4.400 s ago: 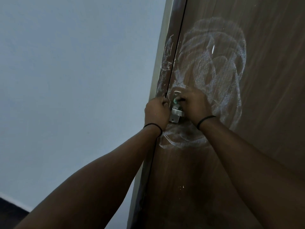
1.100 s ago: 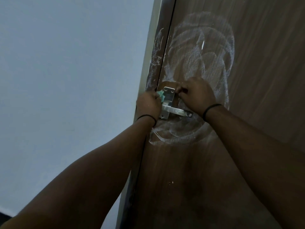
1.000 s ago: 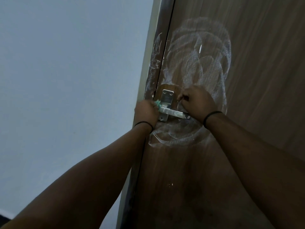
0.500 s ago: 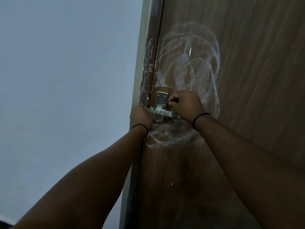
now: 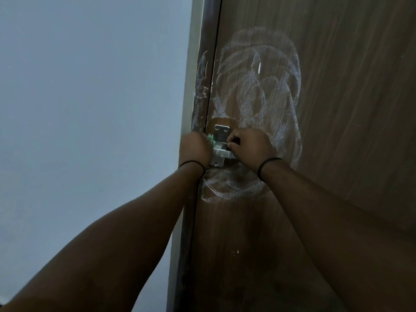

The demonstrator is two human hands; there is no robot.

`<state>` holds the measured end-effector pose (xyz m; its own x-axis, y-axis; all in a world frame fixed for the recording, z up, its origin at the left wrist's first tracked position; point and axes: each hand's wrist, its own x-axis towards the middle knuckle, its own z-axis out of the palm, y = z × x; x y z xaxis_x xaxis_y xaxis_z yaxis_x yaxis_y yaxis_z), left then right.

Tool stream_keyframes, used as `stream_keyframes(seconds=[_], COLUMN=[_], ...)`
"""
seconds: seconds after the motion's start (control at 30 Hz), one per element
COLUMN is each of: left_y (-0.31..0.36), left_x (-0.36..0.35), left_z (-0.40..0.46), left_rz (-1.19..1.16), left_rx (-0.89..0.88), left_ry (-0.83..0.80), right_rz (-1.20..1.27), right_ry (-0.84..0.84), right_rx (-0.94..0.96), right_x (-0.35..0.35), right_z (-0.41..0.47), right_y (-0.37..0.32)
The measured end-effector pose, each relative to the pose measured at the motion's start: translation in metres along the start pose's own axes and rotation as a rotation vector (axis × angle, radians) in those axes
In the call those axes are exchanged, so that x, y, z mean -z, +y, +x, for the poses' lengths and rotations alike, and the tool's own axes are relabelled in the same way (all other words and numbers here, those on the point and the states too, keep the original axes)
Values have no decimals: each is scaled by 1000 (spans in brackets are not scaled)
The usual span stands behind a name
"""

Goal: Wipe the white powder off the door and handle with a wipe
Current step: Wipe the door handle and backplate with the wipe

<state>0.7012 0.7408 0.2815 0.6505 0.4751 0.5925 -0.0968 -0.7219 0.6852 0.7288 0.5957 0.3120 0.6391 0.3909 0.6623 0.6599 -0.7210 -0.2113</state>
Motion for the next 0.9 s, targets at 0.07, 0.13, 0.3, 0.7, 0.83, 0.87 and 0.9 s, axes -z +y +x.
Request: stream_keyframes(seconds=[0.07, 0.13, 0.3, 0.7, 0.83, 0.87, 0.9], left_y=[11, 24, 28, 14, 17, 16, 14], left_x=[5, 11, 12, 15, 11, 10, 9], left_z=[8, 17, 27, 28, 23, 23, 22], left_rz=[-8, 55, 345, -117, -188, -193, -197], left_rx=[-93, -217, -653, -290, -209, -197, -181], left_ry=[69, 144, 53, 141, 137, 124, 117], right_rz=[-16, -71, -138, 15, 93, 119, 159], right_ry=[7, 43, 150, 156, 141, 162, 181], right_rx=[24, 88, 165, 119, 15, -49, -112], right_x=[3, 8, 18, -3, 2, 3, 3], right_z=[2, 5, 10, 35, 37, 35, 31], right_y=[-3, -5, 3, -24, -20, -16, -11])
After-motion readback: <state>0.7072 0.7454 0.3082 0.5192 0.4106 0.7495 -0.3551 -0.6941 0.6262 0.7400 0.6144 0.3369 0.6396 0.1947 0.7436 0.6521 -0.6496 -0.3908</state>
